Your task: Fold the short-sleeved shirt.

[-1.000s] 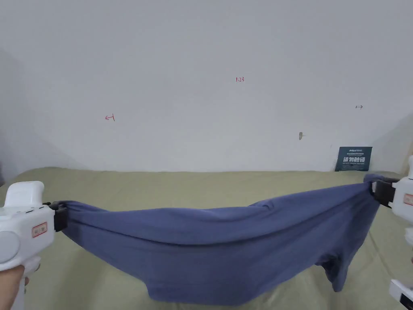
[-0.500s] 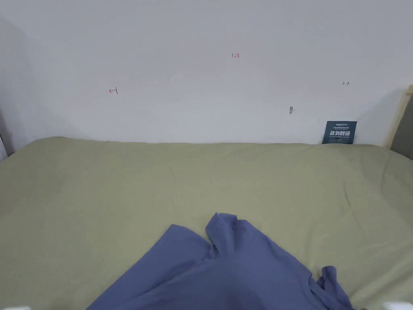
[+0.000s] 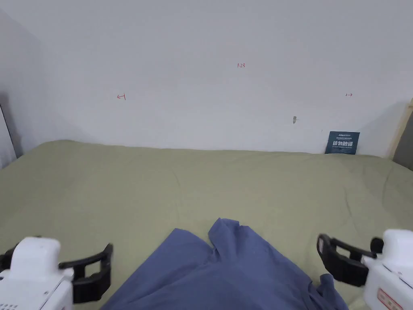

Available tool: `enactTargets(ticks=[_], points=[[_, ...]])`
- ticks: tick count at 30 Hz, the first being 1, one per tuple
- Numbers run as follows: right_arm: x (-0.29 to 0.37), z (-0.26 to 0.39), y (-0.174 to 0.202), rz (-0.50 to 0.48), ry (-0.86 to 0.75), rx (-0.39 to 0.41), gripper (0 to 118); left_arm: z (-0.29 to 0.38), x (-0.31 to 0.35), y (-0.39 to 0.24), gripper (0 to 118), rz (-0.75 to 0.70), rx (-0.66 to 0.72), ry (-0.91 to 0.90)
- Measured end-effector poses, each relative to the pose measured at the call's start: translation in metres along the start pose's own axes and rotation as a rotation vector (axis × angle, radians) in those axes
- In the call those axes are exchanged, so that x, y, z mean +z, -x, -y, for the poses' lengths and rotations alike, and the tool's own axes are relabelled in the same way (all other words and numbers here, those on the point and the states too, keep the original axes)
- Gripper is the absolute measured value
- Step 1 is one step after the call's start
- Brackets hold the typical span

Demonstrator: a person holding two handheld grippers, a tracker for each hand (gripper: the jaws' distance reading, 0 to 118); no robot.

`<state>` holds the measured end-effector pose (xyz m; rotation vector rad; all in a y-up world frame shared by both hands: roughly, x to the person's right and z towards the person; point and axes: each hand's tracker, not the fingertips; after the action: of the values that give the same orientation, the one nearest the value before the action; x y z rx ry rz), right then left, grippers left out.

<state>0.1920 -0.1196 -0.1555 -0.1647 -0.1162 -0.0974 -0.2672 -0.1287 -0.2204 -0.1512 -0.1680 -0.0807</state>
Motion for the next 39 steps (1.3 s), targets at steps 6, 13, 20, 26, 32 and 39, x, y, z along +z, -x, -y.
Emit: enactTargets(ticks=[6,13,20,26,32,39], points=[[0.008,-0.007,0.047,-0.004,-0.118,0.096,5,-0.020,-0.008,-0.026,9,0.035,0.027,-0.005],[0.004,0.000,0.053,-0.024,-0.082,0.091,5,-0.009,-0.012,-0.015,0,0.046,0.001,0.063],[-0.011,0.017,0.070,-0.080,-0.028,0.108,5,0.029,0.000,0.056,0,-0.062,-0.021,0.284],[-0.036,0.039,0.093,-0.130,0.048,0.097,5,0.102,-0.023,0.121,87,-0.036,0.077,0.588],[-0.057,0.058,0.111,-0.158,0.125,0.119,5,0.168,-0.063,0.127,114,0.021,0.210,0.725],[-0.073,0.069,0.111,-0.152,0.180,0.142,5,0.205,-0.101,0.107,72,-0.004,0.155,0.812]])
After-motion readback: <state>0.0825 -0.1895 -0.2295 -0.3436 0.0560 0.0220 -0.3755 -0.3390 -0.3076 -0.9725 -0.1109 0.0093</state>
